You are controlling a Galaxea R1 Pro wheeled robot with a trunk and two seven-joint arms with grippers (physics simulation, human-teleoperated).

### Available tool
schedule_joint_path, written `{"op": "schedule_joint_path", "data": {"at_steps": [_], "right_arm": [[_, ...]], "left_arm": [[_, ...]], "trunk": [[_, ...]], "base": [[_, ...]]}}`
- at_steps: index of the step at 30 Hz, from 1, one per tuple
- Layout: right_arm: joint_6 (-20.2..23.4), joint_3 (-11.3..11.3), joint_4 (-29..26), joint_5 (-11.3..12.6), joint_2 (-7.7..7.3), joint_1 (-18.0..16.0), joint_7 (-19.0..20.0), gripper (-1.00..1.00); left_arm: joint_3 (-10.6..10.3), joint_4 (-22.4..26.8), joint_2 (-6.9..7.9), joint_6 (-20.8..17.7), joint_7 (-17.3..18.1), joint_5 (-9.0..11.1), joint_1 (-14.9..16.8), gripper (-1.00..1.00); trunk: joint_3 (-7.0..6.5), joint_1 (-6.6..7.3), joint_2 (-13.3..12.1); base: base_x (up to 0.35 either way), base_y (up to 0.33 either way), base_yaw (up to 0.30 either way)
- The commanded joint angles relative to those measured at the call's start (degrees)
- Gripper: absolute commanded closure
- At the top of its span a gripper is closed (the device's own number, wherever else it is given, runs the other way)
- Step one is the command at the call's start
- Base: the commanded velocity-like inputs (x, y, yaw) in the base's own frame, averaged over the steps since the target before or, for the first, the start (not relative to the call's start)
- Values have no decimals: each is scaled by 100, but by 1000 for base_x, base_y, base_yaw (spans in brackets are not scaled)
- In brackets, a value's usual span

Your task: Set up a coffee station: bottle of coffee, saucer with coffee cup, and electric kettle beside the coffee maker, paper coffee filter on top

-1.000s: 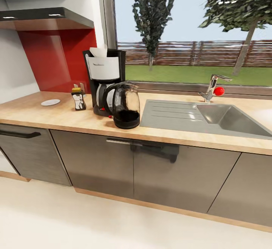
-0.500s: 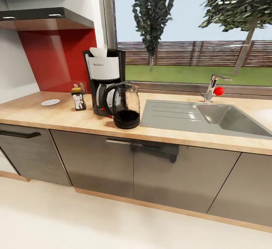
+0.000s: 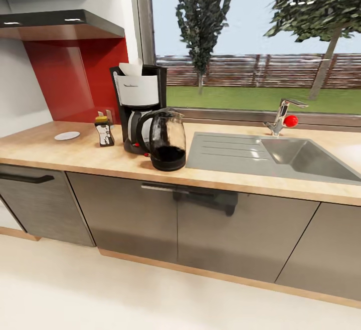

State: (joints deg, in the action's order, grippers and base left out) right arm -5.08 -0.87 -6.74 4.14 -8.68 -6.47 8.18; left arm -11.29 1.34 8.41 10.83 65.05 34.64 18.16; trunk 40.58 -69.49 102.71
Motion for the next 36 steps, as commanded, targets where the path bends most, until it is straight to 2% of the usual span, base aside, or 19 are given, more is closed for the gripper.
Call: {"op": "schedule_joint_path", "data": {"at_steps": [1,5,11,17,36], "right_arm": [[-19,-11,6,43,-2,-4,26,-100],[-19,-14,11,43,10,-4,26,-100],[-18,-19,179,43,82,-4,30,-100],[-17,-16,321,39,164,-4,34,-100],[-27,-18,351,35,130,-4,28,-100]], "left_arm": [[-34,-2,3,36,7,40,5,-100],[107,-2,6,34,7,41,4,-100],[202,-2,-4,34,7,42,3,-100],[213,-2,-5,33,7,41,5,-100],[222,-5,30,33,4,44,4,-100]], "trunk": [[5,0,2],[5,0,2],[5,0,2],[5,0,2],[5,0,2]], "base": [[69,50,0],[81,64,0],[25,19,0],[2,2,0],[0,0,30]]}}
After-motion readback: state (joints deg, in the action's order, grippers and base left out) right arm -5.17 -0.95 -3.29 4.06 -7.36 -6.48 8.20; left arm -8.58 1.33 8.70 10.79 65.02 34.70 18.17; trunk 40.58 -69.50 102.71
